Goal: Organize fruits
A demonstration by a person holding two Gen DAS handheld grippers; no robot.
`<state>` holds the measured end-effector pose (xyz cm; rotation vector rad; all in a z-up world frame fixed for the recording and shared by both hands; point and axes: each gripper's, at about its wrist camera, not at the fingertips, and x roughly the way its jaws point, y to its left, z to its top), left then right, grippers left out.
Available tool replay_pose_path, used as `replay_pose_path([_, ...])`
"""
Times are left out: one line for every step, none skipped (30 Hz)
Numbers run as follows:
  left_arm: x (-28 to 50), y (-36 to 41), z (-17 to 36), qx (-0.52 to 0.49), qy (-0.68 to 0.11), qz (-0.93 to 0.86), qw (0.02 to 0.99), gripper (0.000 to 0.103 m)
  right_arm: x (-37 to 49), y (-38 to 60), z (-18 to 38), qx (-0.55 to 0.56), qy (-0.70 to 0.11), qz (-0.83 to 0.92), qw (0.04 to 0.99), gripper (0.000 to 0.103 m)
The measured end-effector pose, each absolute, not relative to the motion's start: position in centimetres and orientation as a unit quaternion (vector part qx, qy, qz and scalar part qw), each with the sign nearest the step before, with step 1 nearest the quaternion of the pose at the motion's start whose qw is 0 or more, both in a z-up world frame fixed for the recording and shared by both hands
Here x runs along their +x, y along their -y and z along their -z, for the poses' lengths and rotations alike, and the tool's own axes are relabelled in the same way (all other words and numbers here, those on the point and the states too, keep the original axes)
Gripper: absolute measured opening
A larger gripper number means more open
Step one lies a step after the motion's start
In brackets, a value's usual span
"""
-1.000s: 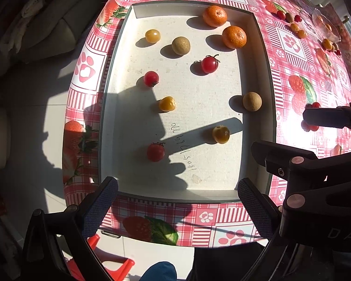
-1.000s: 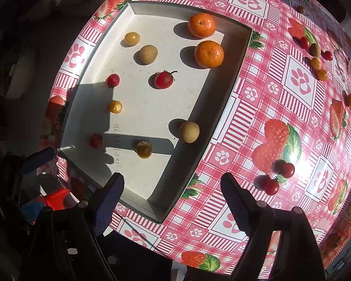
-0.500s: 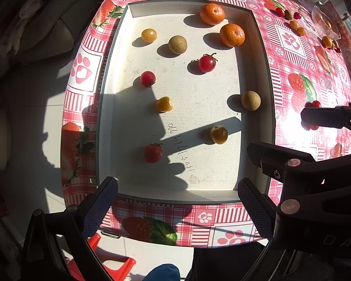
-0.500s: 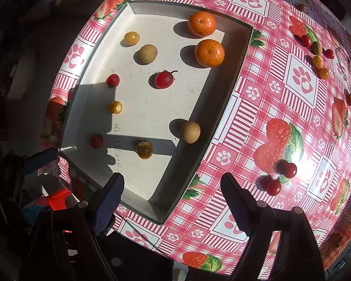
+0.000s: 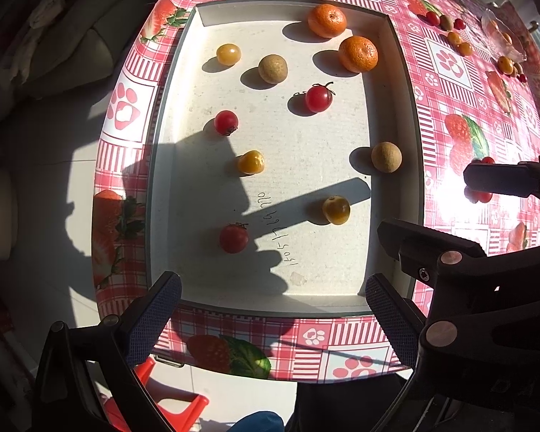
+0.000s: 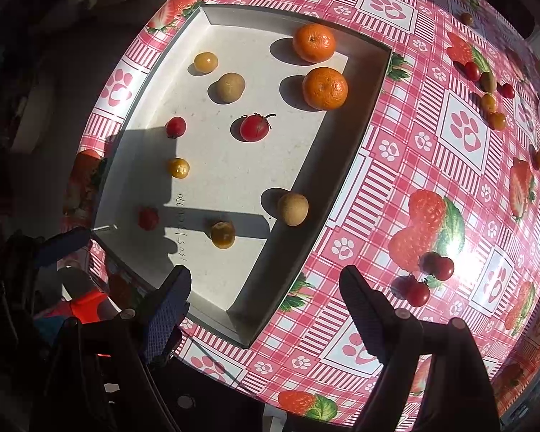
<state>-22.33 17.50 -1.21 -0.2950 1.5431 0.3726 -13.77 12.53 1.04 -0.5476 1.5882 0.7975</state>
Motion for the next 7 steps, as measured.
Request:
replay_pose_path([-22.35,-17.54,1.17,-0.135,-0.688,-0.167,0.693,0.103,-13.79,-12.55,-1.04,-0.236,-0.684,-0.344,0.598,0.087])
replay_pose_path([-22.40,-17.60,1.04,-0.138,-0.685,-0.166,0.696,0.103,-13.78,-12.55,-1.05,-0.236,-0.684,-0.343,0.598,0.087])
replay_pose_path([-22.45,-17.64,0.88,-0.140,-0.682,-0.166,0.699,0.103,-13.76,-12.50,-1.07,-0.236,-0.684,-0.343,0.599,0.087])
replay_pose_path([-22.50,-17.68,0.73,-0.143,-0.678,-0.166,0.702,0.103,-13.75,-12.48,-1.07,-0.236,-0.684,-0.343,0.599,0.087])
replay_pose_path([-22.53,-17.69,0.61,-0.145,-0.676,-0.166,0.703,0.103,-13.75,-12.47,-1.07,-0.236,-0.684,-0.343,0.599,0.087])
replay_pose_path([-22.55,-17.64,0.54,-0.145,-0.675,-0.167,0.703,0.103,-13.73,-12.46,-1.07,-0.236,-0.684,-0.344,0.599,0.087])
replay_pose_path([-22.59,-17.62,0.53,-0.146,-0.676,-0.167,0.703,0.103,-13.73,-12.46,-1.08,-0.237,-0.684,-0.344,0.599,0.087])
